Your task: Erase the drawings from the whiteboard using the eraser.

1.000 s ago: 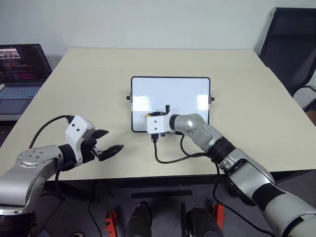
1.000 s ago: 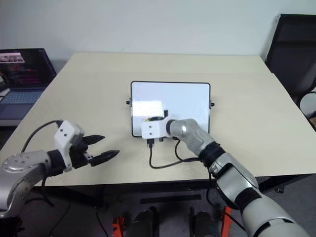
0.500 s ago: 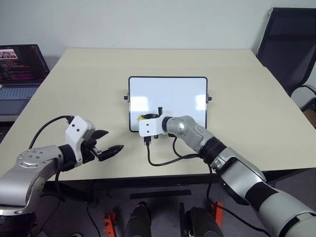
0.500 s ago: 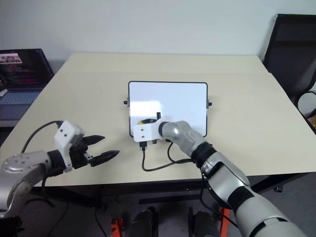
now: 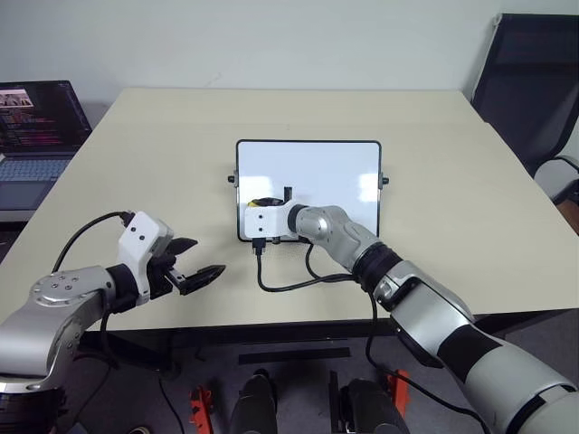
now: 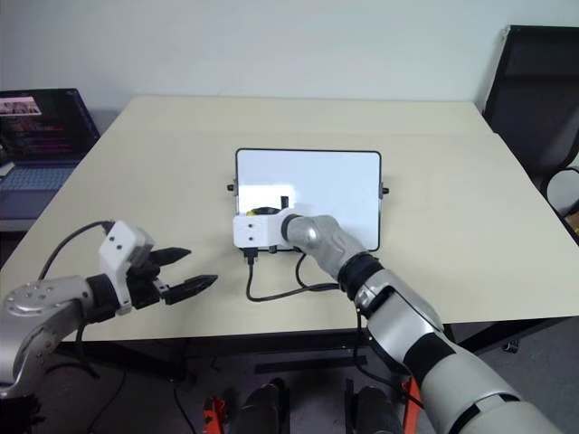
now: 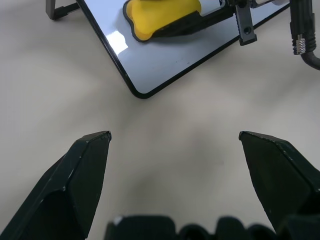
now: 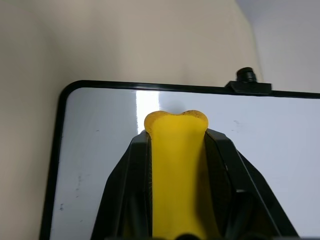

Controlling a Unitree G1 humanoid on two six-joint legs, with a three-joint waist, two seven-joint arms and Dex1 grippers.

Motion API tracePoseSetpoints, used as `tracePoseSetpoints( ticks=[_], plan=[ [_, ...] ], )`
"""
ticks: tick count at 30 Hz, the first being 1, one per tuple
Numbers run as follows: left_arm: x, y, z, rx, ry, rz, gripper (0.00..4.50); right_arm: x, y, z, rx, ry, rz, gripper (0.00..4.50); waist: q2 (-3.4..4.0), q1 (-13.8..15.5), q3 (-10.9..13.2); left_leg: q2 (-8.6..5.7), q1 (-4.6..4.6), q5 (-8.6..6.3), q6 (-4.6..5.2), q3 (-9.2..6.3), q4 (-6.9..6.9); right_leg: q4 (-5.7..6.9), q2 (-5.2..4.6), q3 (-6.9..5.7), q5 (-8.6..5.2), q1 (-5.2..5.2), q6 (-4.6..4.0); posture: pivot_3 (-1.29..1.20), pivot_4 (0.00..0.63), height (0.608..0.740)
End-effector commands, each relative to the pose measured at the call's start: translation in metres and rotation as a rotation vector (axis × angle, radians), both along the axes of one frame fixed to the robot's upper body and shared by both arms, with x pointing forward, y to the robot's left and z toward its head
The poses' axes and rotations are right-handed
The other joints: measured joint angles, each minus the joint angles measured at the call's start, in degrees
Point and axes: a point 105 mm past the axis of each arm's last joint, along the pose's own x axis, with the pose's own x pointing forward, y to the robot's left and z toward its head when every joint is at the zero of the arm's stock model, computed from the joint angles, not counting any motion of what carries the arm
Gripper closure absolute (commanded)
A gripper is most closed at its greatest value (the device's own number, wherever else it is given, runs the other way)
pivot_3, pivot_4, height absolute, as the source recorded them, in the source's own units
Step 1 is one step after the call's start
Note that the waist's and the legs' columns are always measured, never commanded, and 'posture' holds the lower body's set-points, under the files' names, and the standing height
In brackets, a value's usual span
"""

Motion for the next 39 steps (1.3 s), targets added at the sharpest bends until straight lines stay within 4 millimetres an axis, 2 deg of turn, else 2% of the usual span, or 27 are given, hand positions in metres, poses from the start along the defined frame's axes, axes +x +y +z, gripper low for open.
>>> tracePoseSetpoints(
  ticks=[1, 3, 7, 9, 13, 17, 20, 23, 27, 29, 34, 39],
  plan=[
    [0.001, 0.001, 0.012, 0.02, -0.043, -0.006, 0.0, -0.005, -0.019, -0.035, -0.143, 0.133, 0.002, 3.41, -0.01, 0.0, -0.01, 0.0, 0.01, 0.0, 0.0, 0.0, 0.01, 0.0, 0.0, 0.0, 0.0, 0.01, 0.0, 0.0, 0.15, 0.74],
    [0.001, 0.001, 0.012, 0.019, -0.044, -0.007, 0.0, 0.002, -0.021, -0.026, -0.096, 0.098, -0.035, 3.41, 0.0, 0.01, 0.0, 0.0, 0.02, -0.01, -0.01, 0.0, 0.01, 0.0, 0.0, 0.0, 0.0, 0.03, 0.0, 0.0, 0.15, 0.74],
    [0.001, 0.0, 0.012, 0.018, -0.041, -0.012, 0.0, 0.022, -0.025, 0.008, 0.047, -0.037, -0.135, 3.41, 0.05, 0.15, 0.03, 0.0, 0.01, -0.08, -0.12, -0.02, 0.0, 0.04, -0.01, -0.05, 0.02, 0.01, -0.03, 0.0, 0.15, 0.74],
    [0.001, -0.001, 0.012, 0.017, -0.041, -0.015, 0.0, 0.025, -0.027, 0.013, 0.071, -0.055, -0.148, 3.41, 0.06, 0.21, 0.03, 0.0, 0.01, -0.09, -0.14, -0.02, -0.01, 0.05, -0.04, -0.06, 0.05, 0.0, -0.07, 0.0, 0.15, 0.74],
    [0.003, -0.002, 0.012, 0.016, -0.042, -0.018, 0.0, 0.022, -0.028, 0.0, 0.025, -0.007, -0.14, 3.41, 0.04, 0.19, 0.02, -0.03, 0.0, -0.09, -0.14, -0.03, 0.0, 0.01, -0.1, -0.02, 0.06, -0.01, -0.08, 0.0, 0.15, 0.74],
    [0.003, -0.002, 0.013, 0.017, -0.042, -0.021, 0.0, 0.01, -0.035, -0.03, -0.11, 0.121, -0.094, 3.41, 0.03, 0.17, 0.0, -0.03, 0.01, -0.09, -0.14, -0.02, 0.0, 0.02, -0.1, -0.03, 0.06, 0.01, -0.08, 0.0, 0.15, 0.74],
    [0.004, -0.002, 0.013, 0.016, -0.043, -0.024, 0.0, 0.004, -0.041, -0.042, -0.139, 0.207, -0.09, 3.41, 0.03, 0.16, -0.03, -0.03, 0.03, -0.08, -0.13, -0.02, -0.01, 0.03, -0.07, -0.04, 0.06, 0.02, -0.08, 0.0, 0.15, 0.74],
    [0.004, -0.003, 0.014, 0.015, -0.044, -0.026, 0.0, 0.005, -0.04, -0.036, -0.099, 0.207, -0.097, 3.41, 0.04, 0.14, -0.02, -0.02, 0.04, -0.07, -0.11, -0.02, -0.01, 0.03, -0.04, -0.05, 0.06, 0.03, -0.07, 0.0, 0.15, 0.74],
    [0.005, -0.004, 0.013, 0.013, -0.044, -0.032, 0.0, 0.025, -0.038, 0.005, 0.064, 0.042, -0.181, 3.41, 0.08, 0.14, 0.01, -0.02, 0.03, -0.09, -0.13, -0.02, -0.01, 0.03, -0.05, -0.06, 0.06, 0.02, -0.06, 0.0, 0.15, 0.74],
    [0.005, -0.004, 0.014, 0.012, -0.044, -0.034, 0.0, 0.028, -0.038, 0.011, 0.093, 0.026, -0.195, 3.41, 0.12, 0.21, 0.03, -0.01, 0.03, -0.09, -0.14, -0.03, -0.02, 0.05, -0.06, -0.07, 0.07, 0.0, -0.08, 0.0, 0.15, 0.74],
    [0.006, -0.005, 0.014, 0.01, -0.045, -0.036, 0.0, 0.027, -0.04, 0.003, 0.066, 0.052, -0.194, 3.41, 0.12, 0.18, 0.03, -0.05, -0.02, -0.1, -0.16, -0.04, -0.02, -0.11, -0.2, -0.02, 0.07, -0.01, -0.09, 0.0, 0.15, 0.74],
    [0.007, -0.006, 0.014, 0.008, -0.047, -0.04, 0.0, 0.01, -0.039, -0.026, -0.07, 0.166, -0.108, 3.41, 0.09, 0.18, 0.01, -0.06, -0.04, -0.11, -0.16, -0.04, -0.02, -0.15, -0.22, -0.02, 0.07, -0.01, -0.09, 0.0, 0.15, 0.74]
  ],
)
